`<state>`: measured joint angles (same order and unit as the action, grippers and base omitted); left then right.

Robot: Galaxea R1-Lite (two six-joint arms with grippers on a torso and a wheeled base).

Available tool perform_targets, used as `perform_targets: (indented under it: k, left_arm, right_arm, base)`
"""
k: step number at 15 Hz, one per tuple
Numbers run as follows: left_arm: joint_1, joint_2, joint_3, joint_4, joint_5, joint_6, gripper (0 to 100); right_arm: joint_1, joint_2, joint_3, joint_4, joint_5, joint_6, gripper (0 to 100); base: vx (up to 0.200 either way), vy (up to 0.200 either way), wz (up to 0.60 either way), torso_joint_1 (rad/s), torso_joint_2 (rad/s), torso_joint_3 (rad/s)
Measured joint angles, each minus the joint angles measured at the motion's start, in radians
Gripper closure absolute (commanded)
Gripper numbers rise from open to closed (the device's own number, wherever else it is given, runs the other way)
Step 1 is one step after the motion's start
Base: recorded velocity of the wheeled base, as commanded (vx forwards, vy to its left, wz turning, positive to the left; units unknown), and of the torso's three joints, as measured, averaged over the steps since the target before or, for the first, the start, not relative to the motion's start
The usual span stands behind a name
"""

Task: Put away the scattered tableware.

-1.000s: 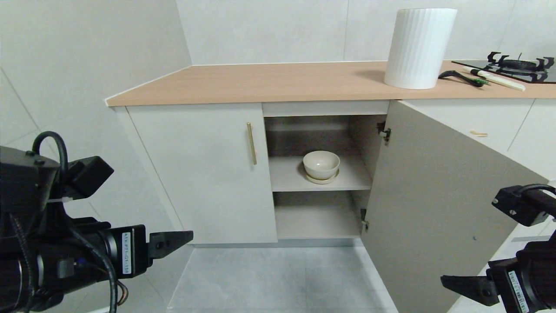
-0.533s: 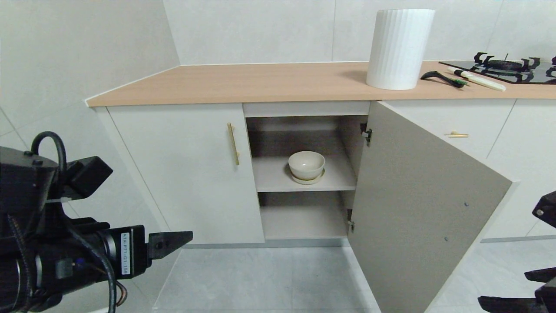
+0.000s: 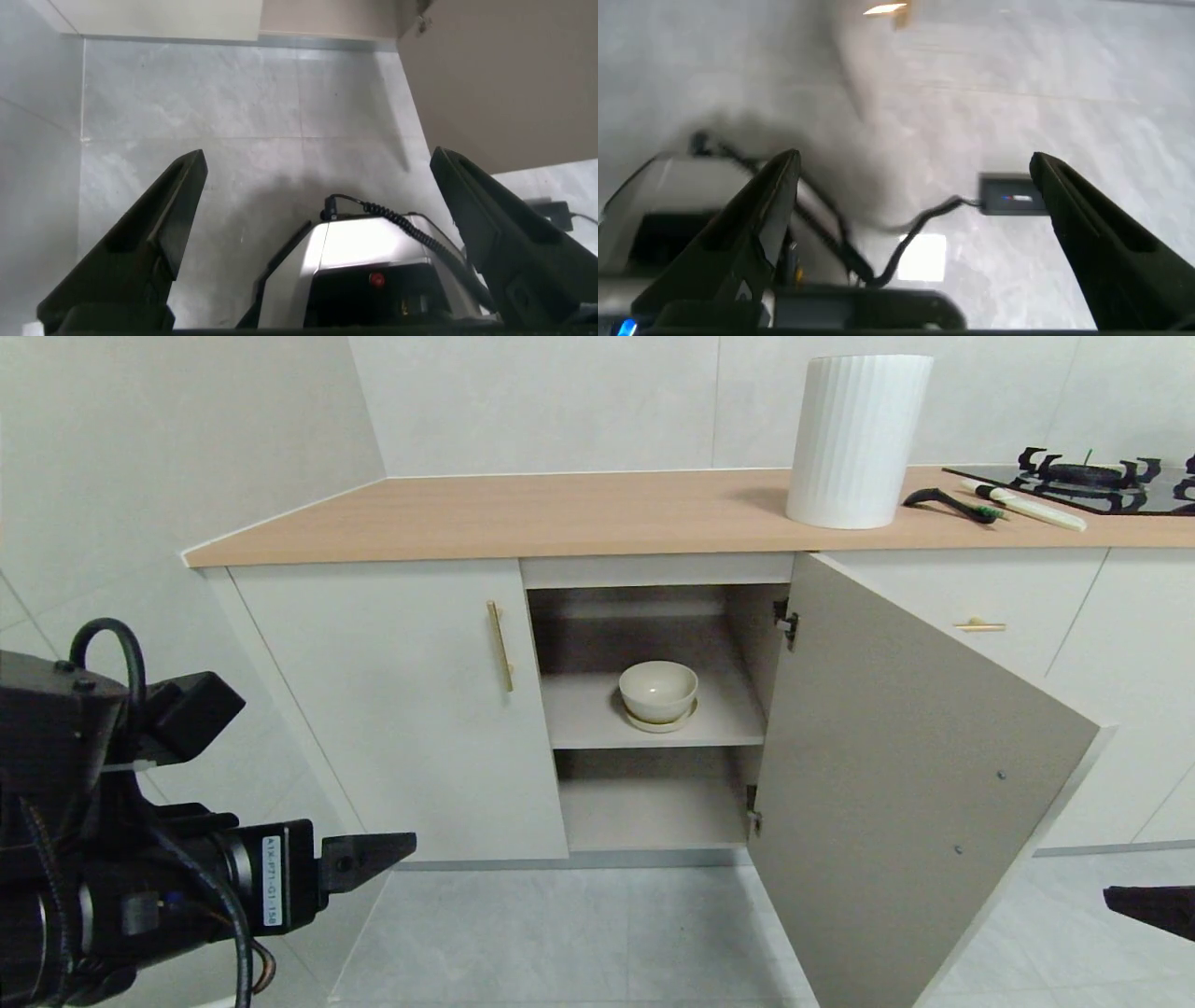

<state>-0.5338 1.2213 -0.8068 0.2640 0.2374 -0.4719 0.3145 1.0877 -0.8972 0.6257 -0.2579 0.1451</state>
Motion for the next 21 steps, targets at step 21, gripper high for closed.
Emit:
perform_targets:
  k: [21]
  left_arm:
    - [0.0, 0.0, 0.004, 0.0, -0.001, 0.001, 0]
  right_arm:
    - [-0.164, 0.357, 0.011, -0.44, 0.015, 0.267, 0]
  base:
    - [0.0, 0.0, 0.0, 0.0, 0.0, 0.0]
